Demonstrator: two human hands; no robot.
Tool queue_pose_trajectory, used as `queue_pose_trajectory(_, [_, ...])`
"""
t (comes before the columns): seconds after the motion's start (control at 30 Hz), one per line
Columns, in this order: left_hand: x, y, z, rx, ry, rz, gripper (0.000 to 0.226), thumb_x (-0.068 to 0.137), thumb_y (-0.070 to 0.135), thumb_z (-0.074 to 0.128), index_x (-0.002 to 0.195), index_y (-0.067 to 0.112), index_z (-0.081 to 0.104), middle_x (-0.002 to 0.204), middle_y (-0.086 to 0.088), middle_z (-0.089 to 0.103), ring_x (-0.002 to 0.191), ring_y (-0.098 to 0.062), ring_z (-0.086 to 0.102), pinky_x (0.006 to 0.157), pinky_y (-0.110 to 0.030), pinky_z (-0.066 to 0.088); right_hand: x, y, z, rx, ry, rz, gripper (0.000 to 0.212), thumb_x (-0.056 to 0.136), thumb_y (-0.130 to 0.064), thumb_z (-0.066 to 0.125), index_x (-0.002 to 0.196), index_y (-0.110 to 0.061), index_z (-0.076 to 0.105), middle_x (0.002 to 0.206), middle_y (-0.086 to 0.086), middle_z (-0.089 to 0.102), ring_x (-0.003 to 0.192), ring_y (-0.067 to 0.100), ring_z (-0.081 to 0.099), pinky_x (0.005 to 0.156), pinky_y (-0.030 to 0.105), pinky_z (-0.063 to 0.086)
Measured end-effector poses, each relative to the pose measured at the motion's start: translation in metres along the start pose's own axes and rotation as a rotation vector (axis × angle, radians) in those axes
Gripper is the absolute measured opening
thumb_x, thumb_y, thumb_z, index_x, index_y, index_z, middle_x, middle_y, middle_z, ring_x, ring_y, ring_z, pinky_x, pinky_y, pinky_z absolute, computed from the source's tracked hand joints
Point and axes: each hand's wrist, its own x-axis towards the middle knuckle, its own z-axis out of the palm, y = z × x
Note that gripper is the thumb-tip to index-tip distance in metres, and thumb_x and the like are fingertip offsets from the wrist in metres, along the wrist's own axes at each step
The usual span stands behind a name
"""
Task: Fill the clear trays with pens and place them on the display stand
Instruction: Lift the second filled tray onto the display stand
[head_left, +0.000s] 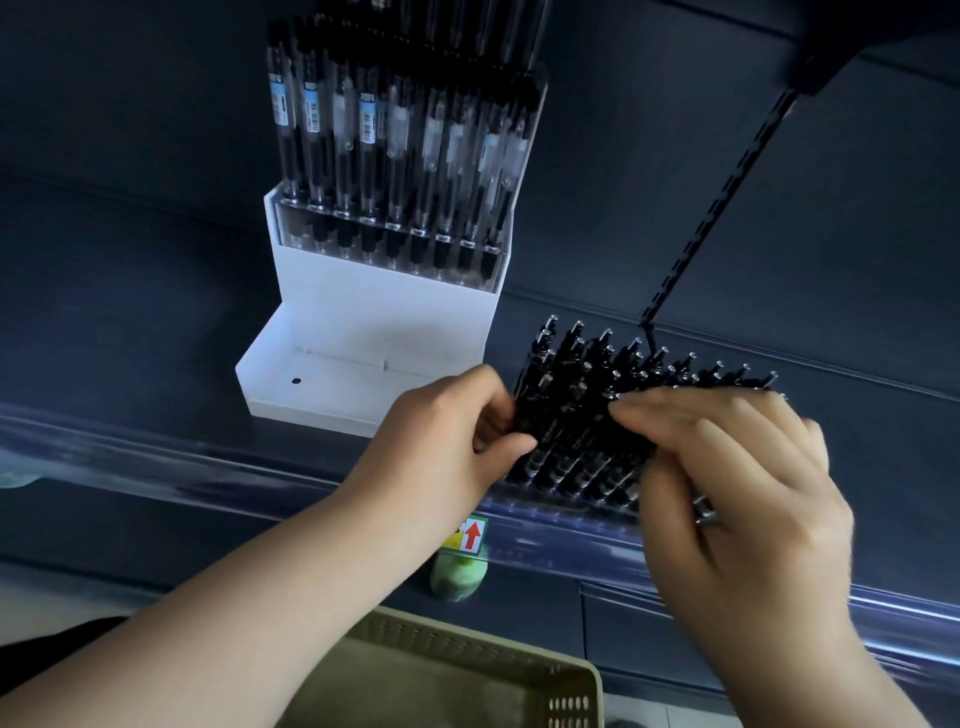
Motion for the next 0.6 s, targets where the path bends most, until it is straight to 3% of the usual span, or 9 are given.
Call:
queue_pose_trajectory(0.1, [0.001,-0.003,-0.003,0.016,-0.035,-0.063,0.023,0.072,0.032,0.078,0.076,0.027,0.057,0.070,0.016,0.062,0.074,0.004,0.058,0.068,-0.014,0.047,-0.013,0.008,-0.016,0.029,0.050,0.011,0.033,0.082,0.003,0.041,0.081,-0.007,0.072,0.089,0.000,0.067,0.082,0.018,0.059,0.066,0.037,0.041])
queue_pose_trajectory(0.17, [0.002,-0.007,-0.007,0.056,-0.106,-0.116,0.024,0.071,0.037,0.078,0.080,0.030,0.056,0.074,0.017,0.061,0.071,0.006,0.057,0.064,-0.010,0.047,-0.022,0.016,-0.030,0.062,0.086,0.097,0.033,0.079,0.005,0.040,0.073,-0.007,0.070,0.083,0.001,0.066,0.080,0.012,0.058,0.072,0.028,0.044])
queue_pose_trajectory(0.23, [0.000,-0.012,-0.010,0.131,-0.175,-0.143,0.024,0.074,0.042,0.074,0.087,0.031,0.057,0.077,0.017,0.060,0.071,0.006,0.056,0.062,-0.008,0.044,-0.031,0.028,-0.045,0.071,0.076,0.291,0.032,0.077,-0.002,0.039,0.068,-0.016,0.066,0.078,-0.002,0.065,0.077,0.003,0.057,0.073,0.014,0.041])
queue_pose_trajectory(0.3, [-0.004,-0.018,-0.011,0.254,-0.248,-0.149,0.027,0.079,0.047,0.067,0.099,0.030,0.059,0.080,0.018,0.060,0.072,0.004,0.055,0.062,-0.015,0.045,-0.039,0.048,-0.053,0.069,0.017,0.583,0.032,0.075,-0.012,0.041,0.061,-0.030,0.063,0.068,-0.007,0.065,0.070,0.006,0.058,0.063,0.006,0.038])
queue_pose_trajectory(0.4, [-0.011,-0.020,-0.002,0.479,-0.371,-0.140,0.041,0.085,0.057,0.052,0.115,0.029,0.054,0.090,0.013,0.062,0.077,-0.009,0.055,0.063,-0.026,0.042,-0.062,0.085,-0.054,-0.016,-0.193,0.861,0.032,0.080,-0.004,0.054,0.067,-0.031,0.066,0.067,-0.008,0.066,0.064,0.015,0.061,0.056,0.002,0.036])
queue_pose_trajectory(0.53, [-0.014,-0.016,0.017,0.648,-0.445,-0.133,0.038,0.085,0.064,0.043,0.082,0.026,0.040,0.075,0.010,0.053,0.065,-0.009,0.052,0.049,-0.027,0.033,-0.075,0.099,-0.035,-0.035,-0.531,0.838,0.028,0.082,-0.013,0.063,0.108,-0.021,0.067,0.084,-0.005,0.058,0.069,0.011,0.053,0.067,0.021,0.033])
queue_pose_trajectory(0.6, [-0.011,-0.016,0.023,0.705,-0.425,-0.134,0.041,0.084,0.068,0.040,0.083,0.026,0.038,0.069,0.010,0.050,0.062,-0.010,0.050,0.049,-0.027,0.033,-0.074,0.098,-0.022,-0.028,-0.646,0.758,0.023,0.083,-0.026,0.066,0.105,-0.028,0.061,0.085,-0.008,0.050,0.074,0.013,0.049,0.067,0.023,0.031])
